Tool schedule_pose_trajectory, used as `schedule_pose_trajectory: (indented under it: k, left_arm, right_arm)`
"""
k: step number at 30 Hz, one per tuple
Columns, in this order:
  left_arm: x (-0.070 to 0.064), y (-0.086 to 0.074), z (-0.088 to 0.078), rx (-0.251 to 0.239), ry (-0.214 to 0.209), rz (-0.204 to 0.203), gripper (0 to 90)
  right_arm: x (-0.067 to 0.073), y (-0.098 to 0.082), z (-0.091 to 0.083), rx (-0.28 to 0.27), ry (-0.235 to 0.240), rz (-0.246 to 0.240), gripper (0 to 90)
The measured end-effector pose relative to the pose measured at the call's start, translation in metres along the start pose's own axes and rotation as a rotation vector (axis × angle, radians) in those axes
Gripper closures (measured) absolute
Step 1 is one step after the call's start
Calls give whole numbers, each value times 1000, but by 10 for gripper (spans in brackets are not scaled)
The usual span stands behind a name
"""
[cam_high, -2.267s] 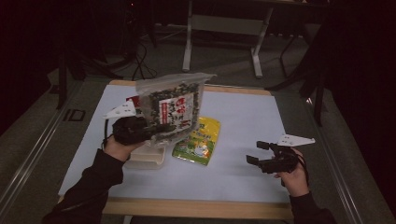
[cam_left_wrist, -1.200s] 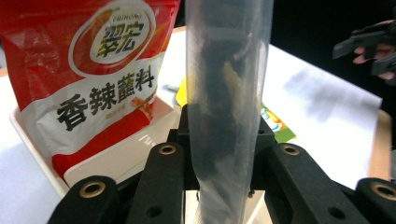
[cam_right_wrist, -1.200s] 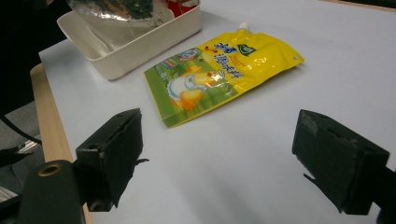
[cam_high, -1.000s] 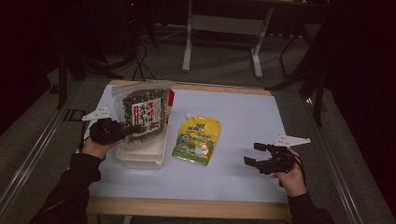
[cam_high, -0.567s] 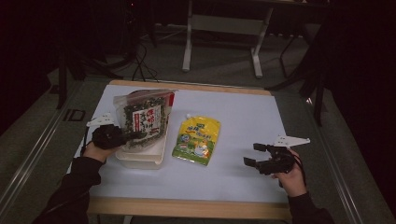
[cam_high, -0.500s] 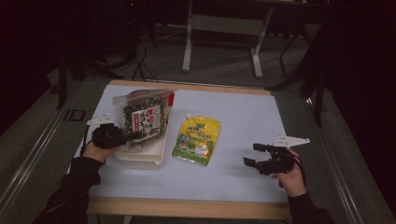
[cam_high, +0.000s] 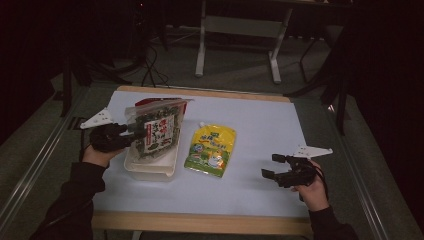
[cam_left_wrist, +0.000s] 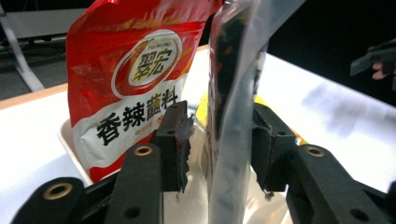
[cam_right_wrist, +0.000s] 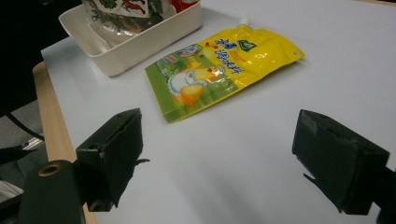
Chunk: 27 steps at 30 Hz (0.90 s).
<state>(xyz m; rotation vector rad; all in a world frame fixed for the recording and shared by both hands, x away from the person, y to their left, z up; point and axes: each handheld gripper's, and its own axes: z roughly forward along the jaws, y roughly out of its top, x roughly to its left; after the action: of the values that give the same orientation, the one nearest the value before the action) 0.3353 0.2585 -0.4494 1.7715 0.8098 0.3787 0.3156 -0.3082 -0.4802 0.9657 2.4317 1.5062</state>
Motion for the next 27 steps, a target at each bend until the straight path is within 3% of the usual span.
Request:
schedule_pose_trajectory:
  k: [2,8,15,16,23,27]
  left_arm:
    - [2,0,-1,15,-35,-37,750]
    - [6,-6,-3,6,-49,-61,768]
    - [14,-21,-7,-38,-60,-93,769]
    - [18,-28,-9,-57,-61,-117,769]
    - [28,-46,-14,-94,-32,-158,757]
    - [29,-44,-14,-71,-2,-151,726]
  right_arm:
    - [0,0,0,-1,-1,-2,158]
    - [0,0,0,-1,1,-1,158]
    - [0,-1,1,4,-1,-2,157]
    - [0,-1,1,4,-1,-2,157]
    - [0,-3,2,9,-2,-1,158]
    - [0,-3,3,11,-3,-3,158]
